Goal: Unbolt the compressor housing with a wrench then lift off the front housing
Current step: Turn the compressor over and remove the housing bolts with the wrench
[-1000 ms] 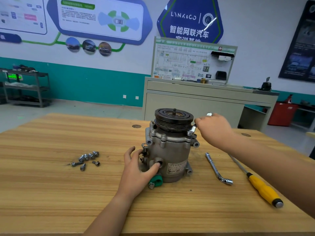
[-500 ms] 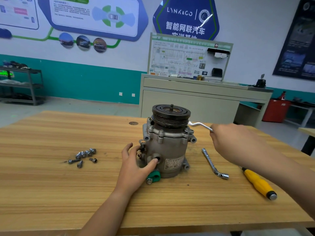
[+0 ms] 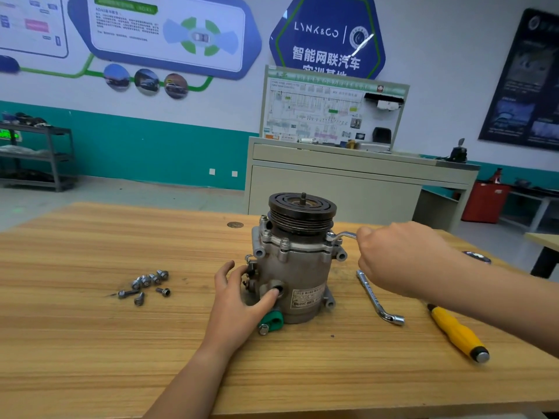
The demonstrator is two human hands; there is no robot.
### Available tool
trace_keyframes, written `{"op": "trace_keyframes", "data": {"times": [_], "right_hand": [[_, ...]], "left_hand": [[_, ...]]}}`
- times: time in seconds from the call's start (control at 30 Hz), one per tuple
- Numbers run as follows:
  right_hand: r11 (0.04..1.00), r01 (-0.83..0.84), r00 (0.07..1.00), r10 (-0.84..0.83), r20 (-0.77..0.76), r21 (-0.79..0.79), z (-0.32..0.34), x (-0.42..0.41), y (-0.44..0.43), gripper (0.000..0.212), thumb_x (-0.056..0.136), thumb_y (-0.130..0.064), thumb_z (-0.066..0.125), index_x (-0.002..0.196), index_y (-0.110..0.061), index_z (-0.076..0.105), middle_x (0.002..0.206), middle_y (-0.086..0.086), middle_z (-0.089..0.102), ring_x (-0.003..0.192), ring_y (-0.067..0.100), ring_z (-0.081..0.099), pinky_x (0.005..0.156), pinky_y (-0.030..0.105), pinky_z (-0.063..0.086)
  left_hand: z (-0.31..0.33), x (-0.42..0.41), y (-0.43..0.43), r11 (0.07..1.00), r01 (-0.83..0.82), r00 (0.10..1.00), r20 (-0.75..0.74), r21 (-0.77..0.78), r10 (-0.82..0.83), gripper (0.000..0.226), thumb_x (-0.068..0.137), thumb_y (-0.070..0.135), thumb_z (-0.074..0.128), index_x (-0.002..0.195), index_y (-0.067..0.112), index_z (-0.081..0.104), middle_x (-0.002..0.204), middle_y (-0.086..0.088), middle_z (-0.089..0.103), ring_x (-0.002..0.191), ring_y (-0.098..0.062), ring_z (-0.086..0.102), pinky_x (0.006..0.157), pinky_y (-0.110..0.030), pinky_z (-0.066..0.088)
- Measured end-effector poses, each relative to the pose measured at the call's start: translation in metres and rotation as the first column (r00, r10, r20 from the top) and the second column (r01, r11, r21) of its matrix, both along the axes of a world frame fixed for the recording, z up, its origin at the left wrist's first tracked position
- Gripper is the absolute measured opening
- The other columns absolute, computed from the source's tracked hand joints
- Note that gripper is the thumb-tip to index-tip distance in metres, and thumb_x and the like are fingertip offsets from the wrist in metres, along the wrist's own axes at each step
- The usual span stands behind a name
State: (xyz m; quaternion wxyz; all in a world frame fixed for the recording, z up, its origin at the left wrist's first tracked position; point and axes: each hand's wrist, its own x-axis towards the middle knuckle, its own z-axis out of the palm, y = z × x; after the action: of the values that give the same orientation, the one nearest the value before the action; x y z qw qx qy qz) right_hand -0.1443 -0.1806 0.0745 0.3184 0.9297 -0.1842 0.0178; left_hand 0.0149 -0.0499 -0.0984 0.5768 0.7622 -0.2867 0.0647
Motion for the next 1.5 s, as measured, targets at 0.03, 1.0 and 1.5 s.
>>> {"op": "trace_keyframes", "data": {"times": [0.03,1.0,1.5], "right_hand": [[1.0,-0.011,1.0,0.011,-0.009,-0.001,0.002,0.0,-0.001,0.015,0.097,-0.026,0.029,0.09,-0.015,0.036,0.061,-0.003,0.033,0.051,0.013,0.034,0.043,0.023,0.027],[0.763,-0.469,0.635,-0.06,0.77,0.446,-0.019,0.026,-0.038,0.027,0.098,-0.024,0.038,0.118,-0.011,0.05,0.071,0.005,0.06,0.061,0.021,0.056,0.057,0.037,0.048],[0.988,-0.056,0.96,0.013,0.28,0.144,-0.024,0.005,-0.025,0.038,0.087,-0.001,0.042,0.121,-0.02,0.044,0.063,-0.005,0.035,0.053,0.01,0.034,0.042,0.022,0.031]], "left_hand": [[0.0,0.0,0.0,1.0,0.0,1.0,-0.002,0.006,0.0,0.065,0.074,0.038,0.074,0.13,0.02,0.045,0.145,0.008,0.021,0.11,-0.002,0.038,0.092,-0.018,0.032],[-0.004,0.004,-0.002,1.0,-0.011,1.0,-0.008,-0.008,0.011,0.069,0.072,0.042,0.074,0.131,0.021,0.045,0.143,0.013,0.019,0.117,-0.003,0.036,0.093,-0.019,0.033],[-0.002,0.001,0.0,1.0,-0.004,1.0,-0.017,-0.003,0.004,0.068,0.074,0.041,0.073,0.131,0.02,0.044,0.145,0.011,0.019,0.116,-0.002,0.035,0.094,-0.018,0.031]]}}
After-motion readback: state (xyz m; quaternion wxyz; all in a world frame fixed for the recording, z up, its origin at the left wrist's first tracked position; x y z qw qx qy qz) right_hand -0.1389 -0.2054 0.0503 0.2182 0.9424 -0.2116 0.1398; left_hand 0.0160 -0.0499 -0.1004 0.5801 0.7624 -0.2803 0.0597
